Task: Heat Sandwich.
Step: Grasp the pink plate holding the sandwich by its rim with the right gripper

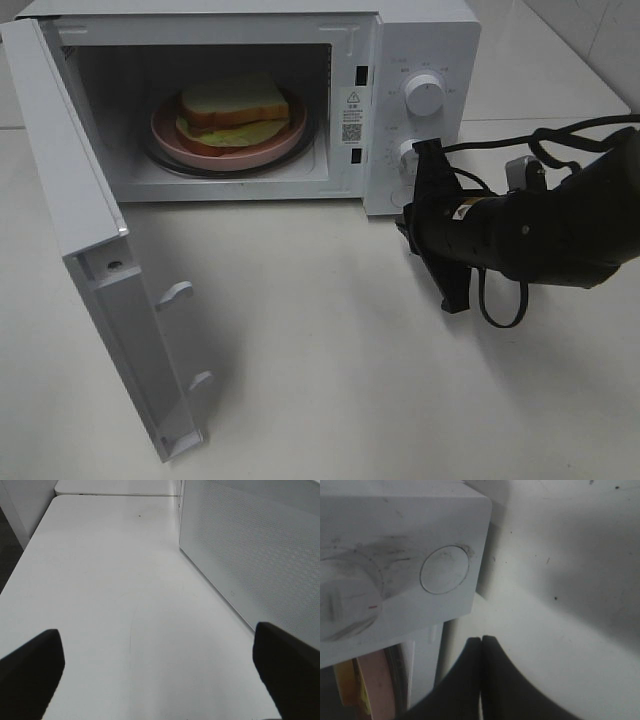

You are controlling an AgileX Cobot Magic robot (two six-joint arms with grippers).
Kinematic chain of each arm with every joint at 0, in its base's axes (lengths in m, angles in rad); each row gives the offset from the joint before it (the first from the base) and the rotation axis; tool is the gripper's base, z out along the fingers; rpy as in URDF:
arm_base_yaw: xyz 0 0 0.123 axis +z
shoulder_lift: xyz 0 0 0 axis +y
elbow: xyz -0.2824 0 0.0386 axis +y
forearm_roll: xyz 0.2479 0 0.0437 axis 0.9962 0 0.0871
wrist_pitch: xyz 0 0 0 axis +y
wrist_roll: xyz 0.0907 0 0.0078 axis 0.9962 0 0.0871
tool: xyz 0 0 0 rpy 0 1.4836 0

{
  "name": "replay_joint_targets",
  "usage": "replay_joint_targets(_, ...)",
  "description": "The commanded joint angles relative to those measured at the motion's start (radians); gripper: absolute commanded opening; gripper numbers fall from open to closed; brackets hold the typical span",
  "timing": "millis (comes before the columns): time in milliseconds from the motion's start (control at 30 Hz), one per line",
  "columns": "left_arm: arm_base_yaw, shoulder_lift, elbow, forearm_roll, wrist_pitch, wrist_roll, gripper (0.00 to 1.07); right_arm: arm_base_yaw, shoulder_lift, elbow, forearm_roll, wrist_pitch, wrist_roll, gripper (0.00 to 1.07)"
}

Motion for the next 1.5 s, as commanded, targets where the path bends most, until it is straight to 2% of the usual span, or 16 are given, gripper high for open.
replay_joint_targets(33, -0.003, -0.022, 0.003, -0.001, -0.005, -0.003, 0.97, 0.003, -0.062, 0.017, -0.015, 0.073, -0.106, 0.01)
replay_joint_targets(400, -0.003, -0.022, 0.003, -0.001, -0.005, -0.003, 0.97, 0.003, -0.190, 0.021, -0.068, 0.332, -0.474, 0.03)
replay_joint_targets(567, -0.003, -0.022, 0.003, -0.001, -0.005, -0.003, 0.97, 0.003, -0.219, -0.002, -0.111, 0.522, -0.630, 0.03)
replay_joint_targets(667, -0.003, -0.022, 0.003, -0.001, -0.005, -0.003, 0.97, 0.003, -0.220, -0.057, -0.148, 0.699, -0.767, 0.04)
replay_joint_targets(733, -0.003, -0.022, 0.003, -0.001, -0.005, -0.003, 0.97, 0.003, -0.220, -0.068, -0.150, 0.729, -0.796, 0.04)
replay_joint_targets(867, -0.003, -0.022, 0.003, -0.001, -0.005, -0.003, 0.97, 0.003, -0.220, -0.152, -0.166, 0.958, -1.029, 0.06)
replay_joint_targets(1033, -0.003, -0.022, 0.003, -0.001, -0.005, -0.003, 0.97, 0.003, -0.220, -0.184, -0.167, 1.063, -1.184, 0.06)
replay_joint_targets(1167, -0.003, -0.022, 0.003, -0.001, -0.005, -0.003, 0.97, 0.003, -0.220, -0.226, -0.170, 1.199, -1.398, 0.06)
replay_joint_targets(1500, -0.003, -0.022, 0.003, -0.001, -0.005, -0.003, 0.97, 0.003, -0.220, -0.279, -0.213, 1.339, -1.670, 0.08)
